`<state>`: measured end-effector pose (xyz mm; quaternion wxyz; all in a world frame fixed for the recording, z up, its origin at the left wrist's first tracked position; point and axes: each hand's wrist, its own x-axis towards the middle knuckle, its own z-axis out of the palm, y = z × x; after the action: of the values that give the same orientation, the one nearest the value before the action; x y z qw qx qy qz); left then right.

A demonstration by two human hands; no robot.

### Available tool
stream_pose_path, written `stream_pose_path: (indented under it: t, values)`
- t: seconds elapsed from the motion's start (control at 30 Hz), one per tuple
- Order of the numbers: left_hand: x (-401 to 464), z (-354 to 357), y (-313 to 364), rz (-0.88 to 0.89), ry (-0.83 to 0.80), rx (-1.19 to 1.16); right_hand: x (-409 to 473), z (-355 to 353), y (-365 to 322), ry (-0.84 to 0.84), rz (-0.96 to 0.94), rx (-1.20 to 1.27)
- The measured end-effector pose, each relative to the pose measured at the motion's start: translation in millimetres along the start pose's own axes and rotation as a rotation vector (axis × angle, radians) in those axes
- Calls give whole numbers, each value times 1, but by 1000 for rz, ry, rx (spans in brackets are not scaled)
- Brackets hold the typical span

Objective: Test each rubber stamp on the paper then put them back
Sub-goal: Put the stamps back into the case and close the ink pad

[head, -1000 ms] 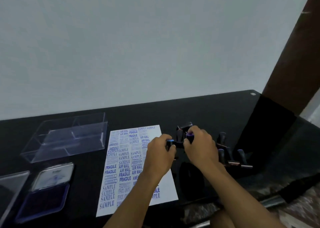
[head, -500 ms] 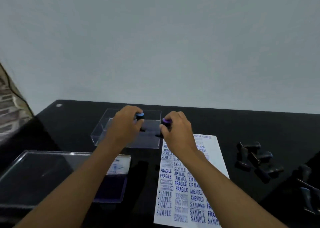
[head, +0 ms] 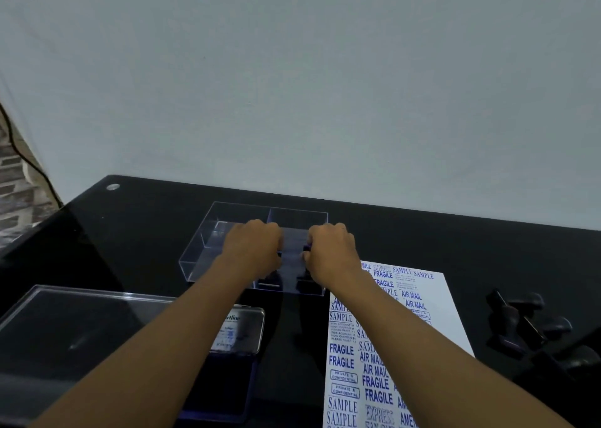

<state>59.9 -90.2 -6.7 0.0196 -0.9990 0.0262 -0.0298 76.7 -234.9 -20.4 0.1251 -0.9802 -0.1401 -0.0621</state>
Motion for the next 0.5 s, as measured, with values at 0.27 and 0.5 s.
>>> stream_pose_path:
  t: [0.27, 0.5]
  values:
    - [8, 10, 0, -29, -85, -11, 1, 11, 4, -52, 91, -45]
    - [-11, -16, 27, 9, 45, 27, -25, -20, 19, 37, 60, 73]
